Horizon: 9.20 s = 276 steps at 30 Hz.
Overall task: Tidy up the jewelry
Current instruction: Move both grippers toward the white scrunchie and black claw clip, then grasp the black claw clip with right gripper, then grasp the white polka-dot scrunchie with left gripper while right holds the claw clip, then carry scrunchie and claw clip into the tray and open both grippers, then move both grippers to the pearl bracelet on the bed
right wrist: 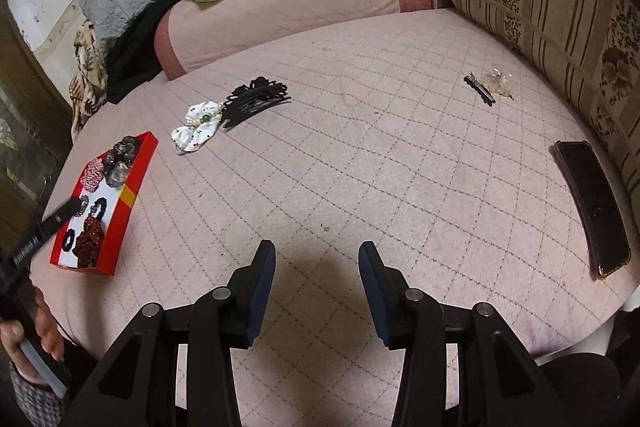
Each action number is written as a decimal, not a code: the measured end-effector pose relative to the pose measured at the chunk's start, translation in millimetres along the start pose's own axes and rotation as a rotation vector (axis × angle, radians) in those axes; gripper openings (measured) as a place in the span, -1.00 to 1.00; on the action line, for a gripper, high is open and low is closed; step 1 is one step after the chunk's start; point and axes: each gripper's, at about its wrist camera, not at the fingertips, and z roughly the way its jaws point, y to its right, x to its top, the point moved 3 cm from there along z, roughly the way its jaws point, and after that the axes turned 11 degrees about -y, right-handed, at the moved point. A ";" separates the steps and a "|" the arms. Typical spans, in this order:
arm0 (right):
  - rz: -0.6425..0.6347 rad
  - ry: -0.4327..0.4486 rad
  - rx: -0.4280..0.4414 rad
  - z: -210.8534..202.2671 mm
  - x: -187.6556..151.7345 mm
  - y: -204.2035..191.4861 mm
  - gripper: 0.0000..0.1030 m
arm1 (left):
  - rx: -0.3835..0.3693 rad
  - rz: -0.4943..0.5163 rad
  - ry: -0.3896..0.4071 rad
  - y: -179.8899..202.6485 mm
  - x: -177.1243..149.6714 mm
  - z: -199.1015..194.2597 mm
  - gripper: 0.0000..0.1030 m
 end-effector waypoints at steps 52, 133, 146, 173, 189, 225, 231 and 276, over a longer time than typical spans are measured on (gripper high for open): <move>0.043 -0.072 0.419 134.2 210.7 -1.6 0.11 | -0.443 -0.004 -0.571 95.3 82.0 164.6 -0.14; -0.059 -0.062 0.146 101.6 94.6 16.4 -0.64 | -0.042 -0.018 -0.356 37.3 36.5 118.0 -0.86; -0.034 0.030 0.201 54.2 87.1 6.7 -0.87 | -0.143 -0.069 -0.202 34.3 34.3 29.7 -0.86; -0.325 -0.002 0.193 23.0 92.7 -178.7 -0.87 | 0.019 -0.280 -0.044 -142.3 70.6 -0.5 -0.86; -0.395 -0.098 0.305 93.7 114.1 -321.7 -0.87 | 0.000 -0.450 -0.112 -237.7 74.7 33.2 -0.86; -0.432 -0.068 0.150 100.6 86.4 -280.8 -0.10 | 0.031 -0.329 -0.176 -193.6 50.9 34.0 -0.22; -0.292 -0.043 0.046 64.5 79.5 -178.6 -0.09 | 0.006 -0.301 -0.091 -174.3 55.2 19.9 -0.22; -0.162 -0.057 -0.063 112.9 68.6 -16.9 -0.86 | -0.048 0.133 -0.402 99.9 48.0 174.8 -0.82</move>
